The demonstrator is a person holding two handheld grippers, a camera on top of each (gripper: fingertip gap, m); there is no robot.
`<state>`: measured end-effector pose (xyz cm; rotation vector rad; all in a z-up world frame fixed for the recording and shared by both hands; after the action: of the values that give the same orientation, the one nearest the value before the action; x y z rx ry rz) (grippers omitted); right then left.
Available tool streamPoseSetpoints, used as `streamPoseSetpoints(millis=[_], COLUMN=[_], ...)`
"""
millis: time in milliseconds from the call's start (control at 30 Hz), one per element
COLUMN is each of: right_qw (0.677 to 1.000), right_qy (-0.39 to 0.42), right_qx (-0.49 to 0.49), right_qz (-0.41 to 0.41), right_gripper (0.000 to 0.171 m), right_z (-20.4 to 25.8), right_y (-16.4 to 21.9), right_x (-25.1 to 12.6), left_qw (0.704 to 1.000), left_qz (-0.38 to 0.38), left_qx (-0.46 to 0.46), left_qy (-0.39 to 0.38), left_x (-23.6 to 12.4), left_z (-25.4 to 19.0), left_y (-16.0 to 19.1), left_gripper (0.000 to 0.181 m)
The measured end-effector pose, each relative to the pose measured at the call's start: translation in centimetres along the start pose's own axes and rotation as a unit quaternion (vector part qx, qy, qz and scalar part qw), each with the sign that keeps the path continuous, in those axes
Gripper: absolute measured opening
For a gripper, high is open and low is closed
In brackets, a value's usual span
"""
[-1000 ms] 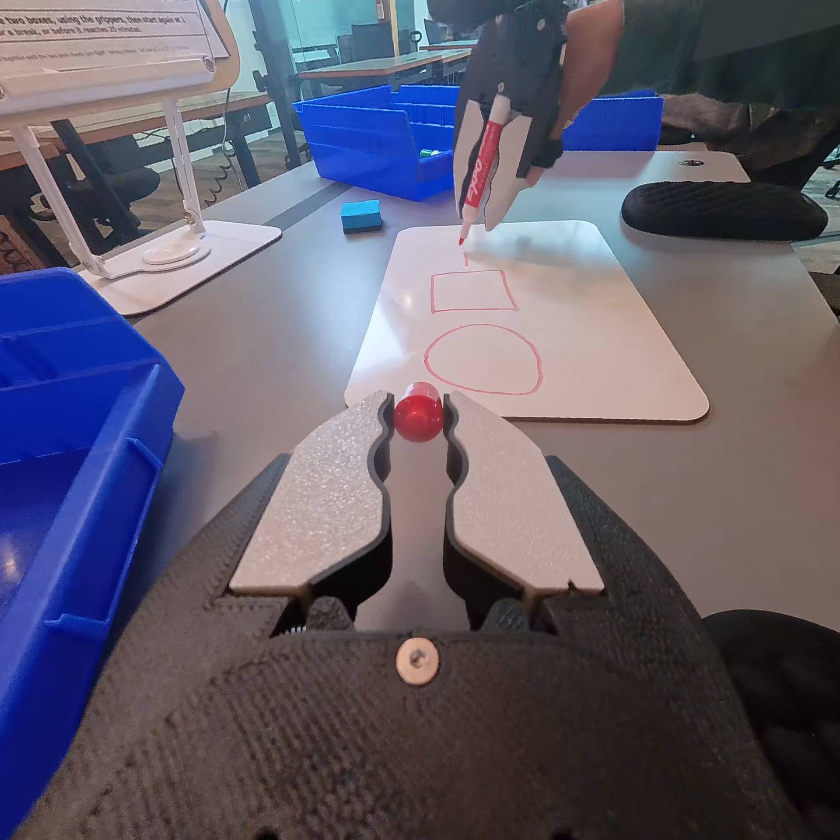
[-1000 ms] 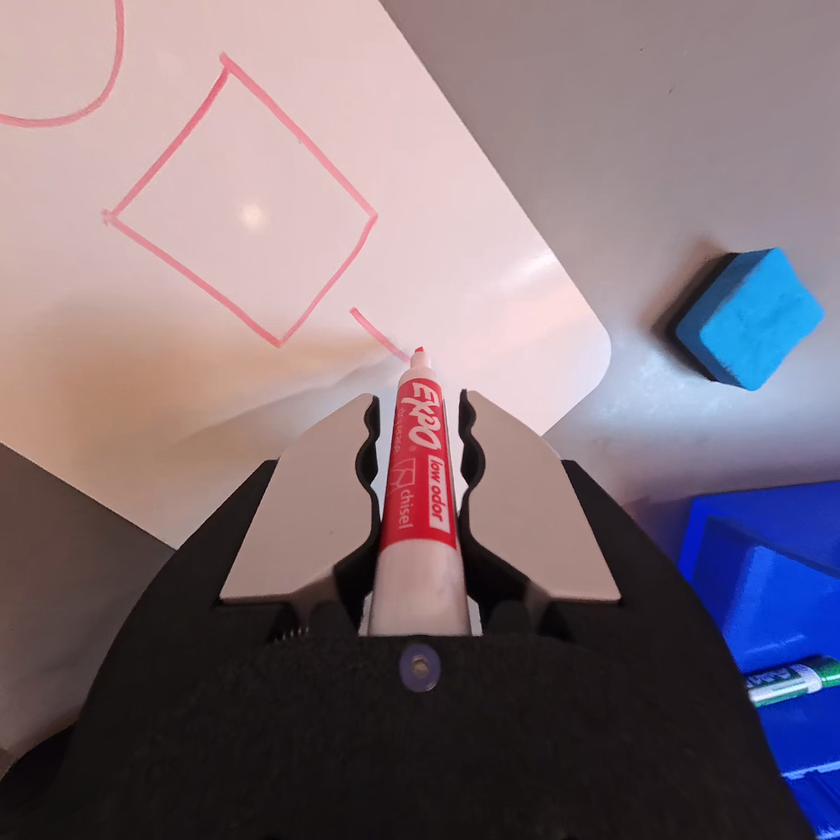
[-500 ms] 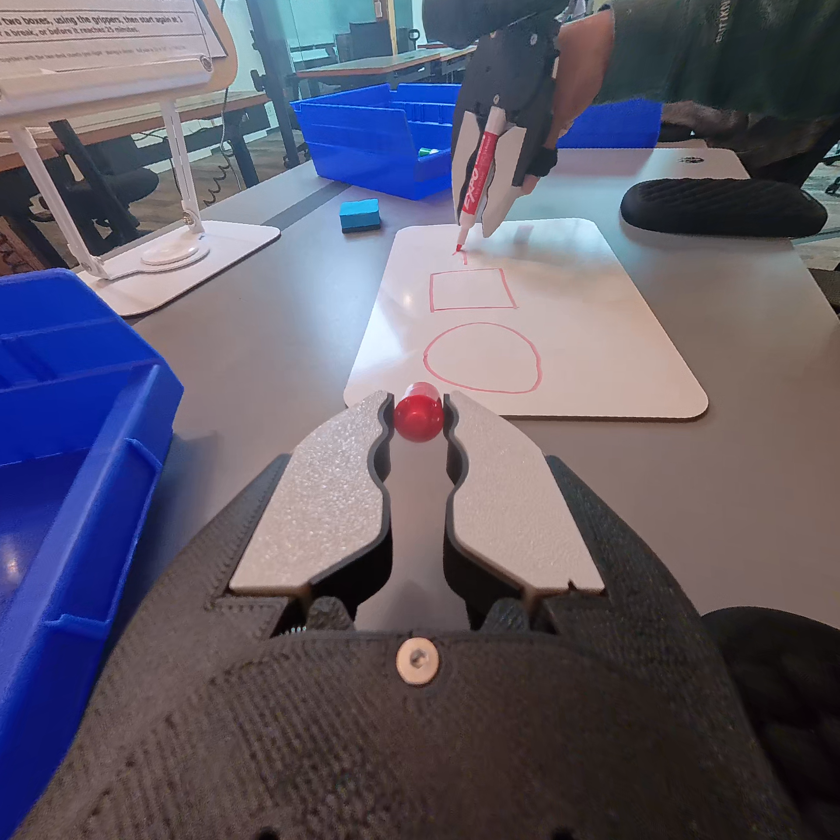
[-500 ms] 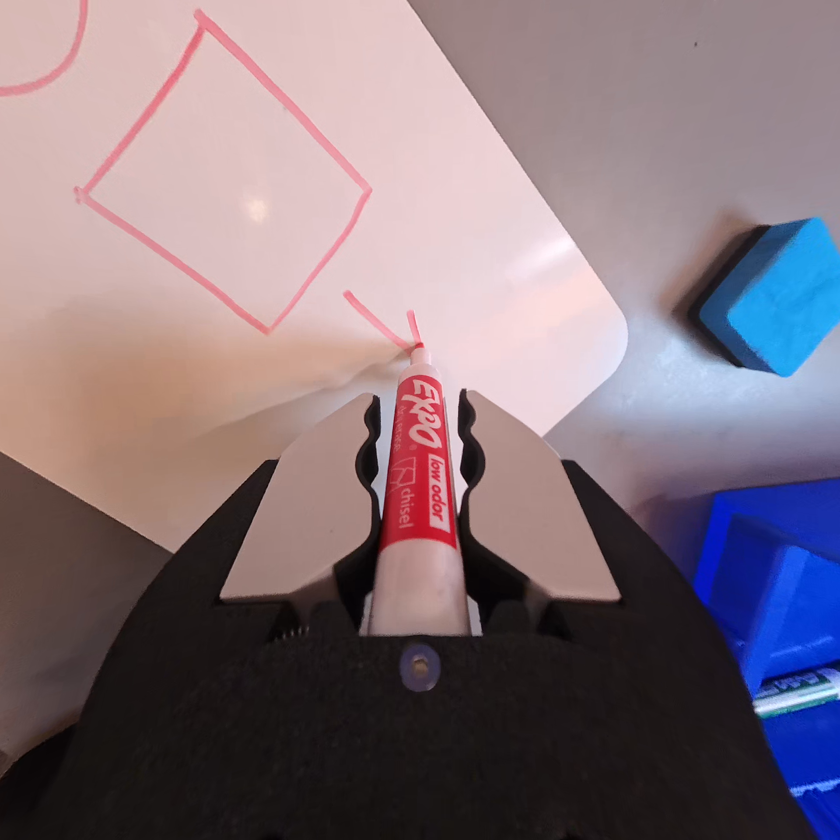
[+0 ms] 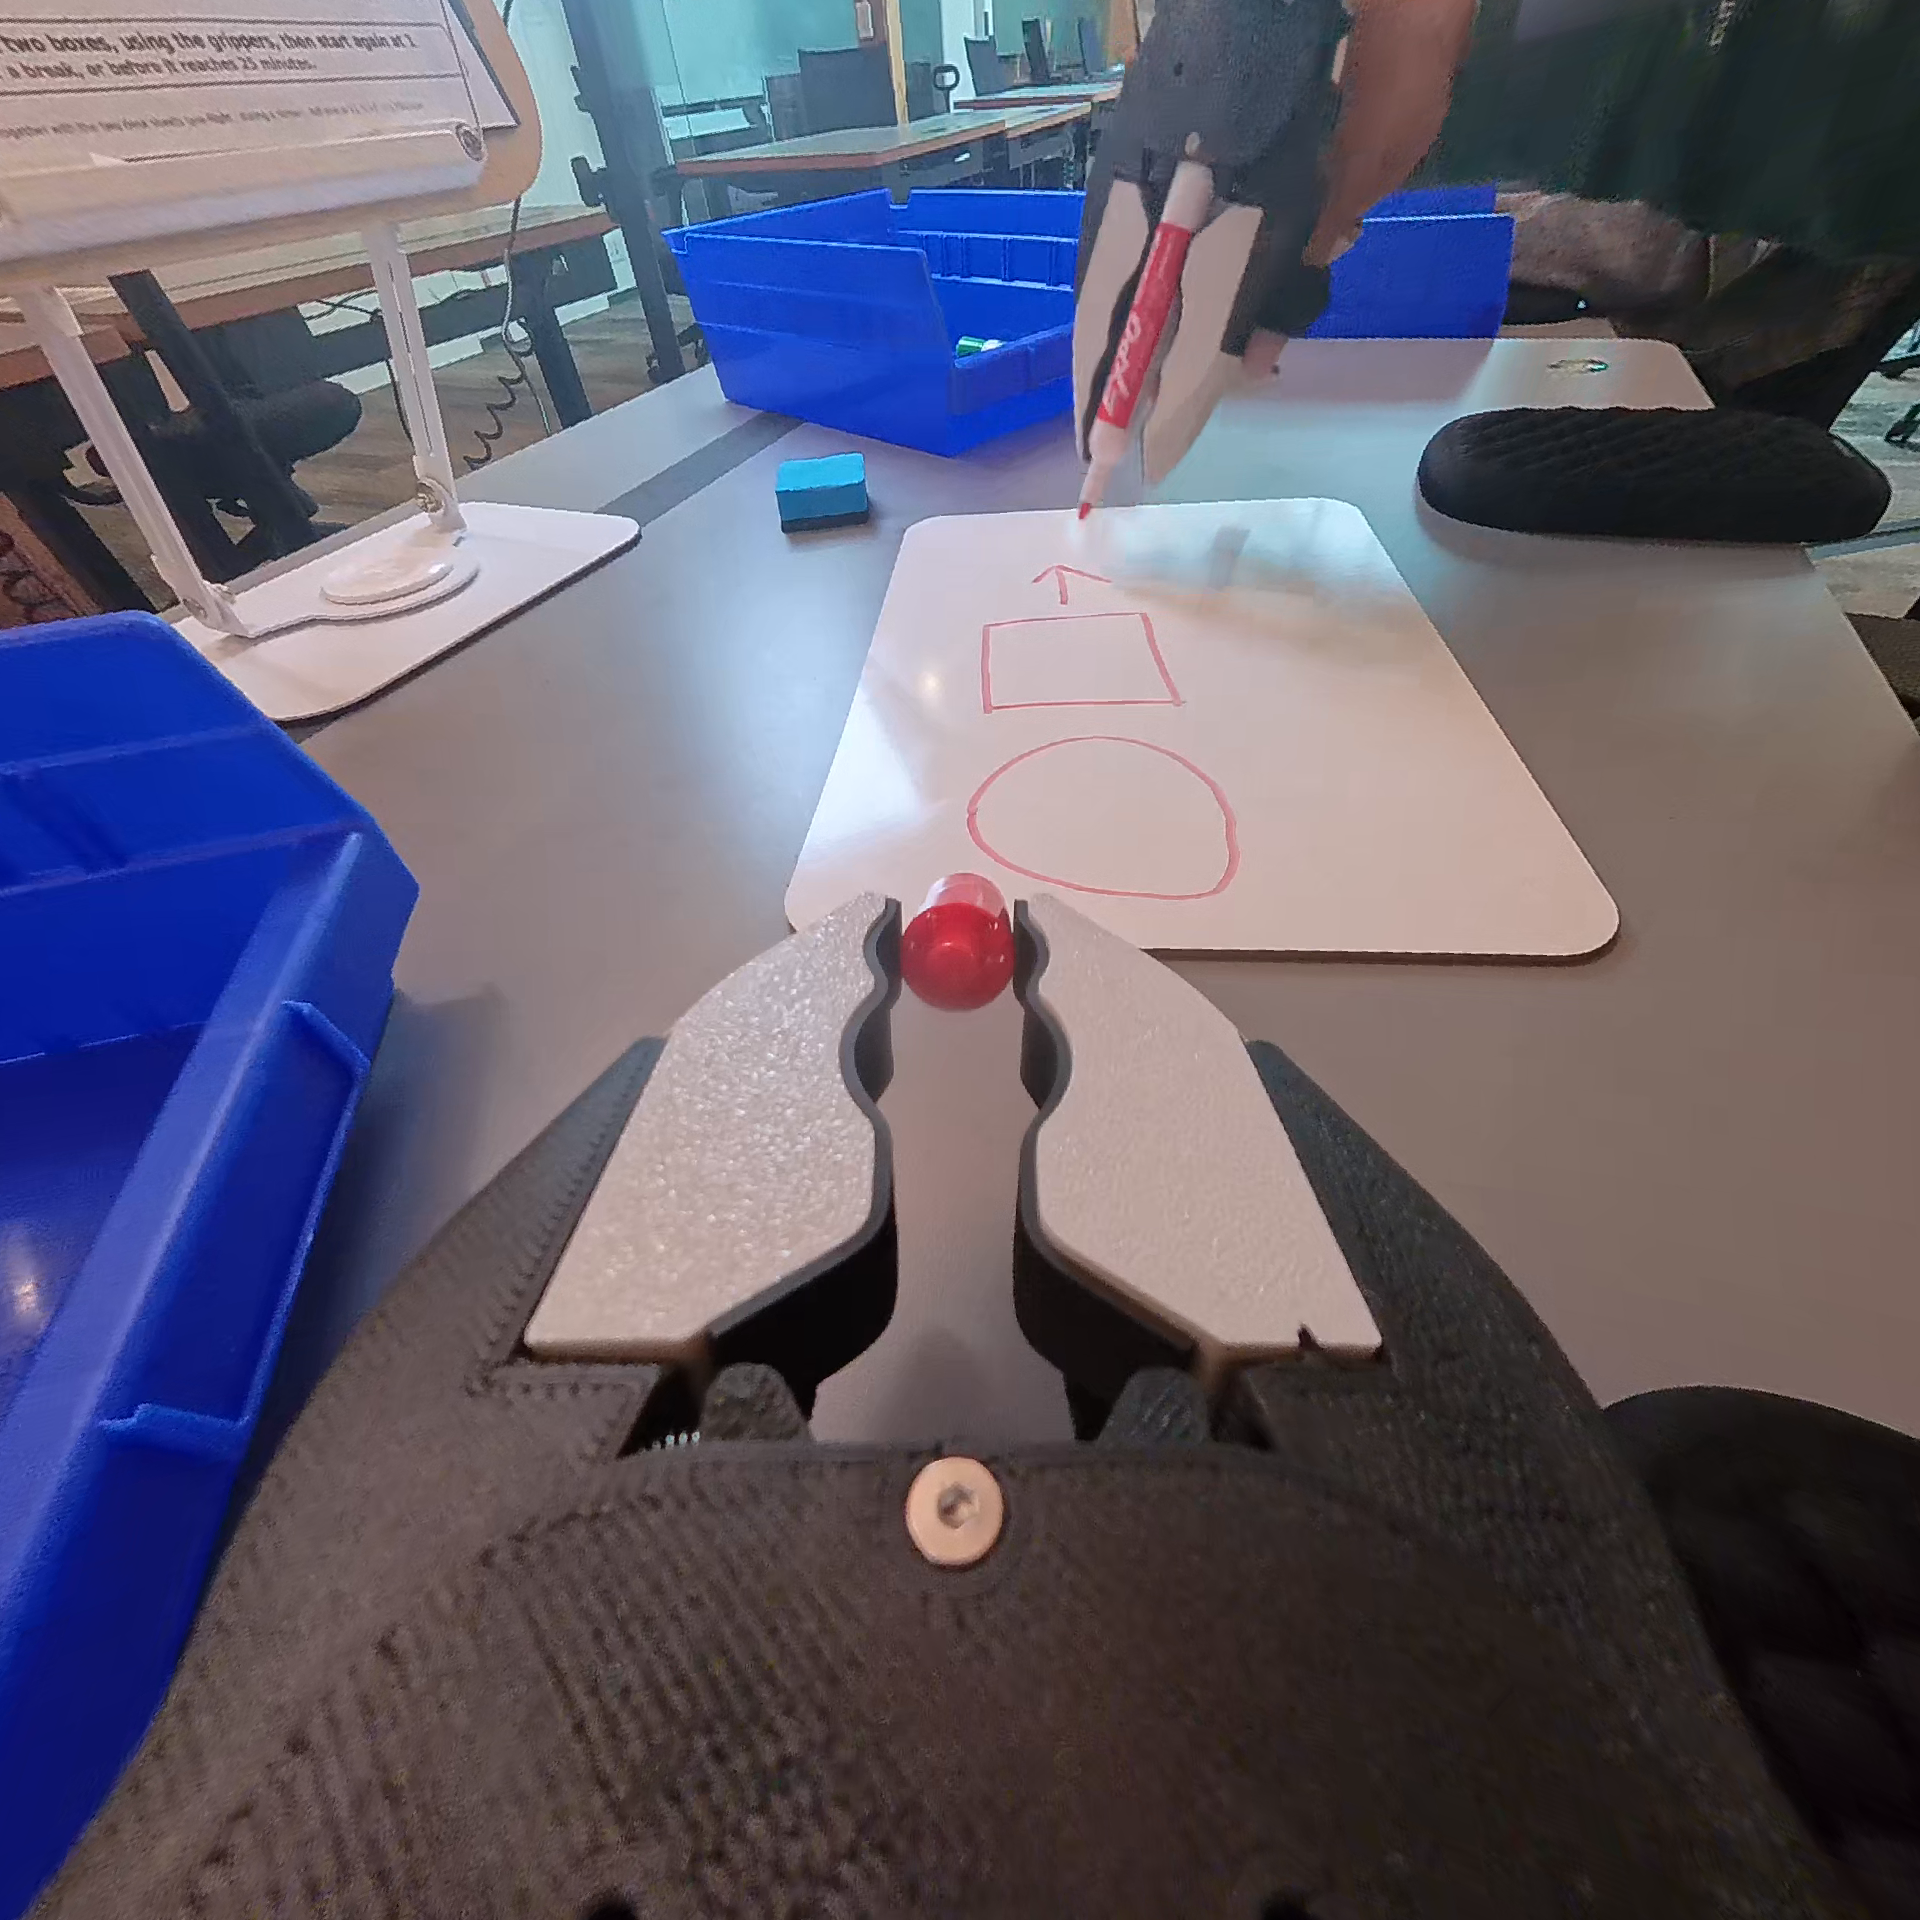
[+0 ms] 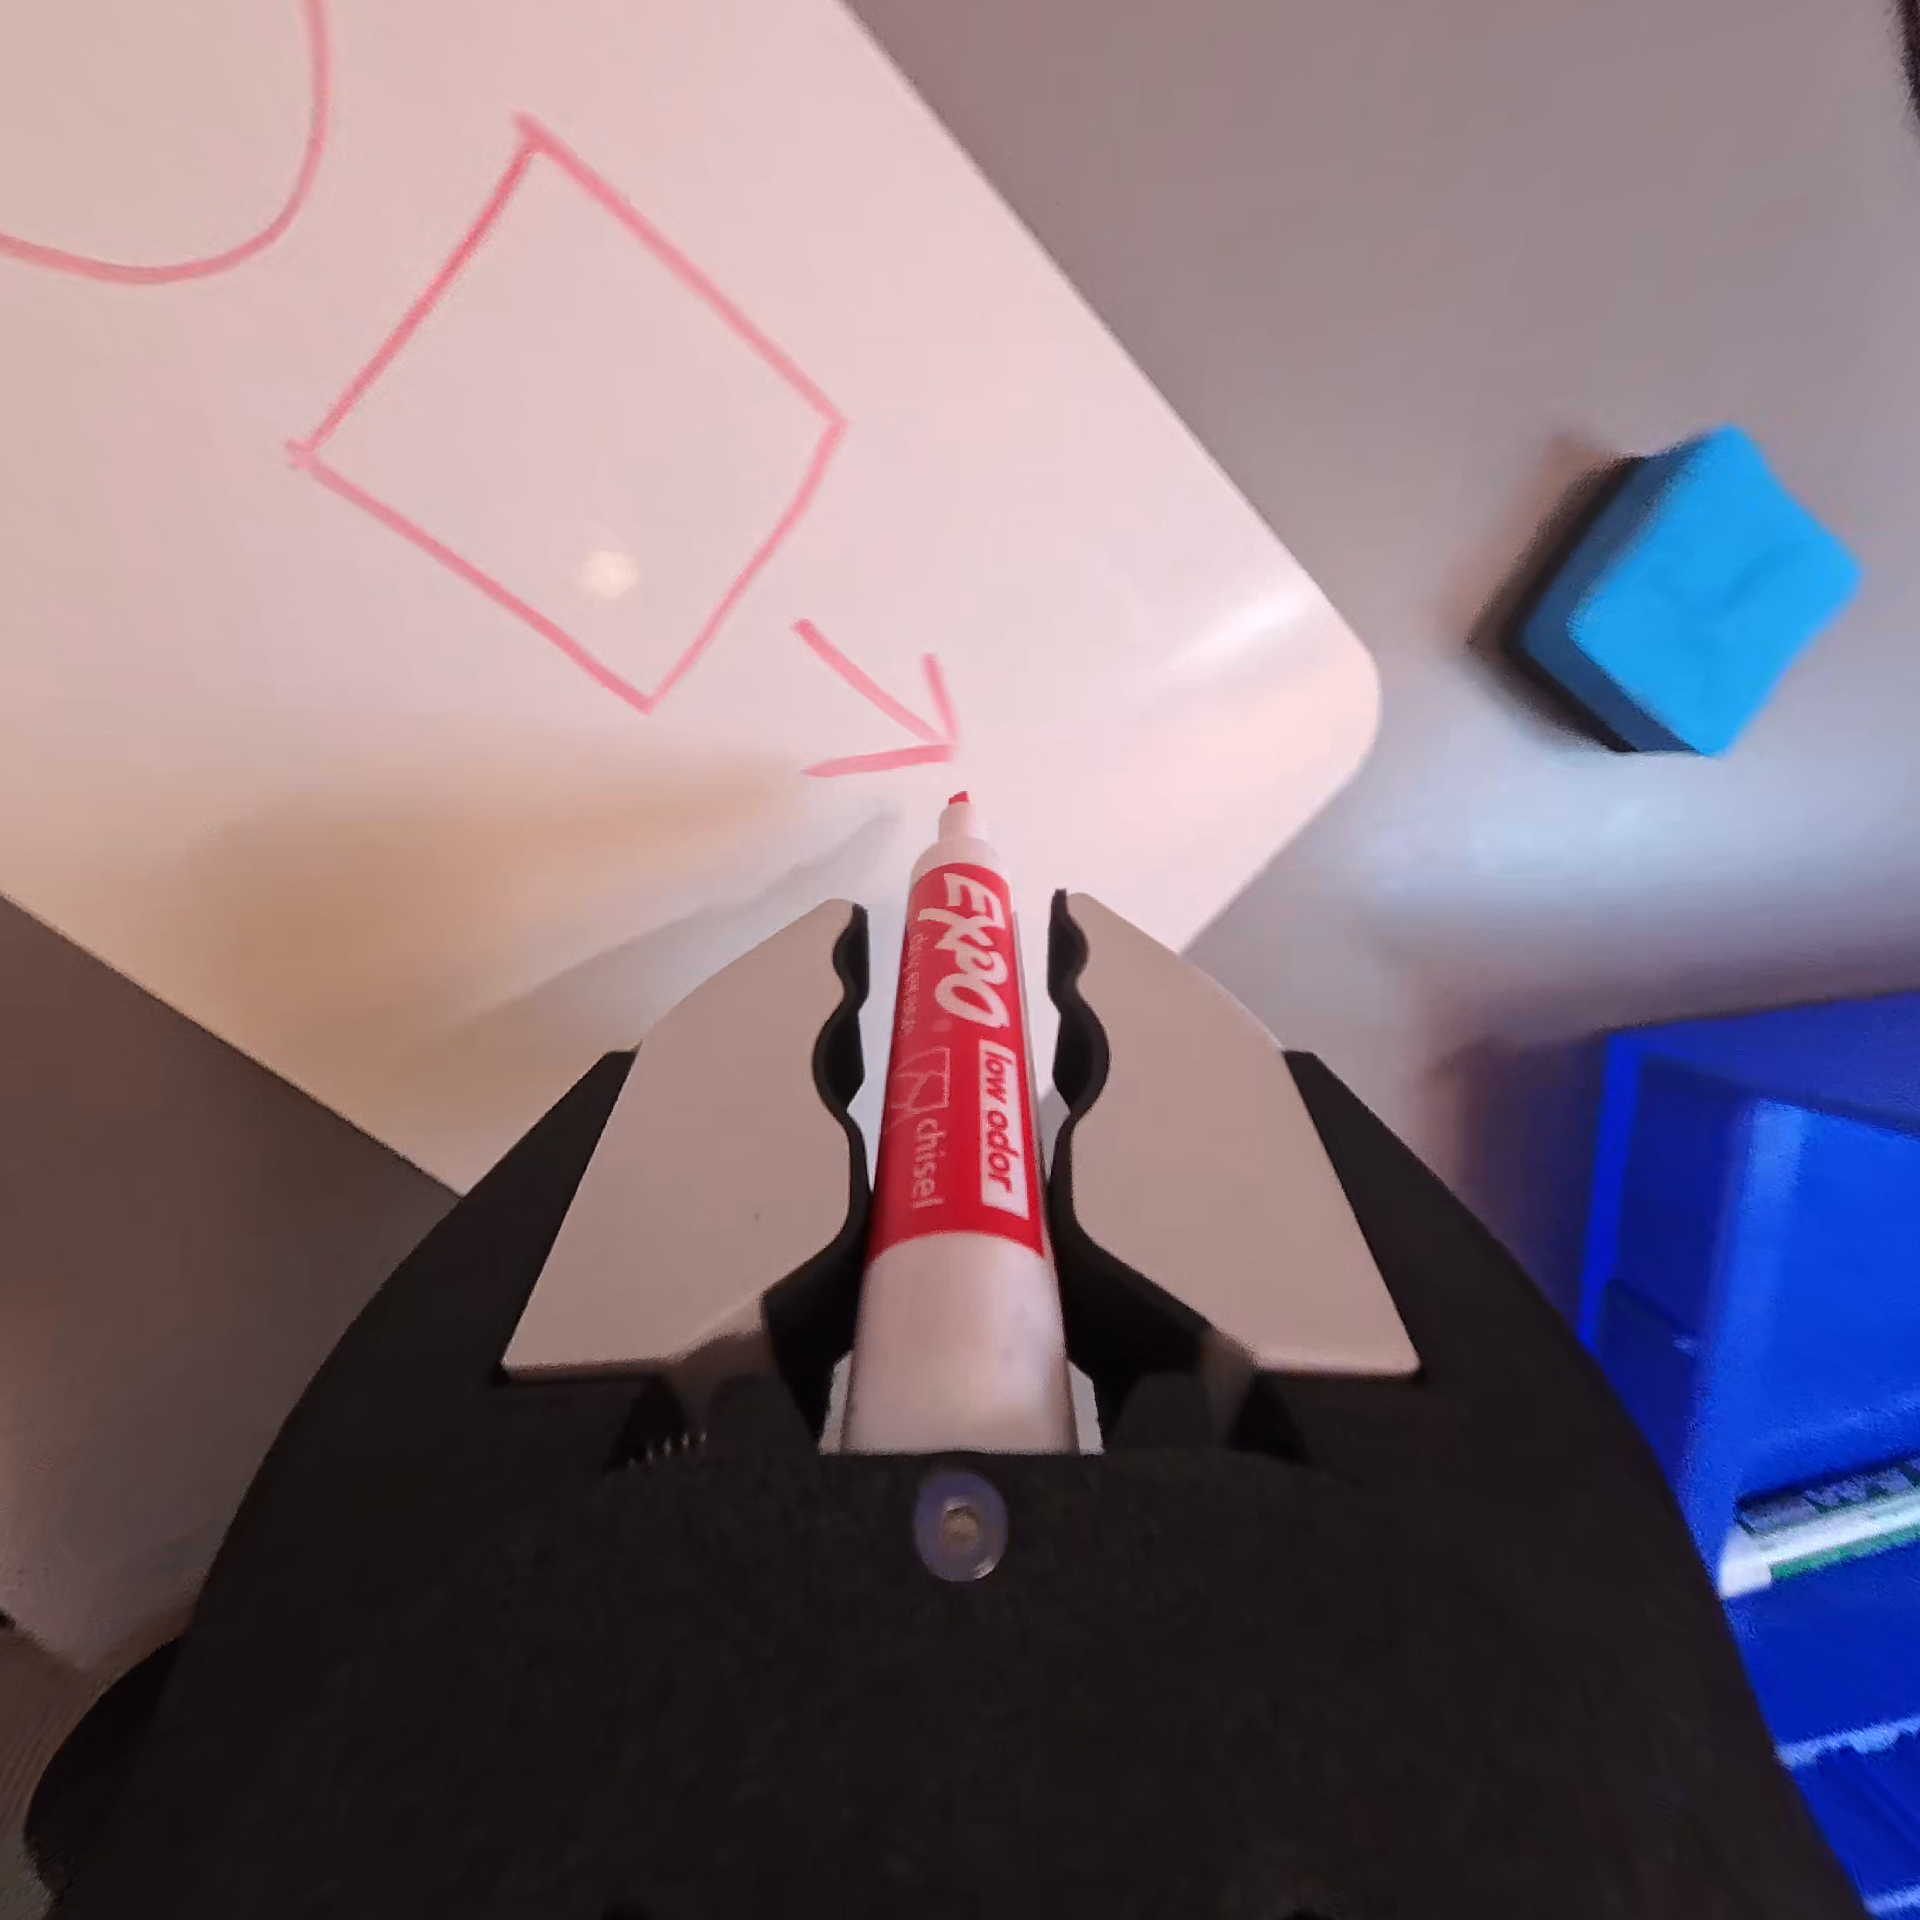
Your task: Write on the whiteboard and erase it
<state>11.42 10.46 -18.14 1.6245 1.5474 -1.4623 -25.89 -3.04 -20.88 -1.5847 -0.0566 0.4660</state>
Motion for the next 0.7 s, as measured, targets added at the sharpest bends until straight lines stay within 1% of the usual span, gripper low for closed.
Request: streamPoseSetpoints(millis=[67, 133, 333, 700], right_qw=[1.000, 1.000, 1.000, 1.000], right_qy=[0.016, 0.015, 0.011, 0.001], right_qx=[0.014, 0.021, 0.014, 0.003], right_qz=[-0.005, -0.005, 0.005, 0.021], right_gripper=[0.034, 0.034, 0.034, 0.034], right_z=[-1.1, -1.5, -1.8, -2.4], right_y=[0.5, 0.7, 0.5, 0.0], right_x=[0.2, 0.7, 1.9, 2.8], left_qw=[1.000, 1.000, 1.000, 1.000], left_qz=[0.000, 0.000, -0.001, -0.001], left_qx=[0.000, 0.000, 0.000, 0.005], left_qy=[0.000, 0.000, 0.000, 0.005], left_x=[0.0, 0.0, 0.0, 0.0], left_z=[0.0, 0.0, 0.0, -0.1], left_y=[0.0, 0.0, 0.0, 0.0], left_gripper=[0.020, 0.020, 0.020, 0.020])
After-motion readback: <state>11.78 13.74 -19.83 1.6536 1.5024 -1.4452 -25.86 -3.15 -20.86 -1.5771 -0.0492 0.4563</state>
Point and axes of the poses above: each gripper's, where its closed fingertips meet, x out along the fingers, y out of its underside, z = x × y across the jaws, the point moved 8 cm from there along -x, back along the fingers, and after that the axes turned 14 degrees about y, right-handed, at the moved point
